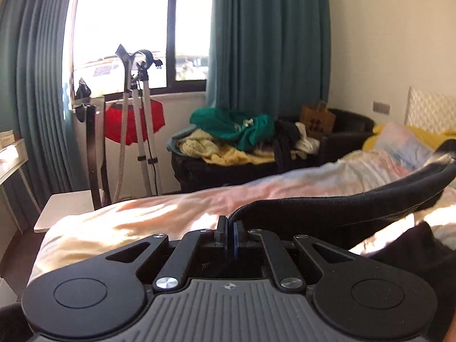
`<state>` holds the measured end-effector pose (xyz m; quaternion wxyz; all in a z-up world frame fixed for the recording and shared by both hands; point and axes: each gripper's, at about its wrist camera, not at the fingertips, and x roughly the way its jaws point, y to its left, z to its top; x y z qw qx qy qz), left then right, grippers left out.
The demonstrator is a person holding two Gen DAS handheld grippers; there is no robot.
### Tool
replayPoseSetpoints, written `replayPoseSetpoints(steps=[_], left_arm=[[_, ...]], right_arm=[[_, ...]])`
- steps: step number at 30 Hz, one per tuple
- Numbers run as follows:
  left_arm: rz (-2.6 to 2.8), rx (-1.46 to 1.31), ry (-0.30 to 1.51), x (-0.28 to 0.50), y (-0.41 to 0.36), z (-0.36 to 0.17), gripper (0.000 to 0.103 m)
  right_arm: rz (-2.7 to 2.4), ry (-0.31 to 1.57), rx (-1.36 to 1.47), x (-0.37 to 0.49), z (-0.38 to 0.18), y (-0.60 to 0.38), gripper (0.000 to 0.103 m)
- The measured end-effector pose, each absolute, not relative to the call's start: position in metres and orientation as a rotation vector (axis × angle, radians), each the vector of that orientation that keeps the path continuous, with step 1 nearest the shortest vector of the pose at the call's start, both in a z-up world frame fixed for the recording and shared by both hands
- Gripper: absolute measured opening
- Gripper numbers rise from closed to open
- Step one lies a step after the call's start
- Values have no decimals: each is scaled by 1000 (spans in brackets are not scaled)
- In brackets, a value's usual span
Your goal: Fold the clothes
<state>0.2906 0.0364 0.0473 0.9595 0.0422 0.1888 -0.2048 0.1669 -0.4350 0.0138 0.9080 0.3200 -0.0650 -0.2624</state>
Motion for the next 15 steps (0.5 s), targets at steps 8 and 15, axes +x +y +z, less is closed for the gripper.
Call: replayPoseSetpoints(steps=[8,15], left_arm=[[-296,72,449,394,-11,19,7],[-143,170,624,508,-43,-72,9]], right_arm=[[-641,67,637,292,5,-461,6],[-495,285,586,427,-89,-493,7]])
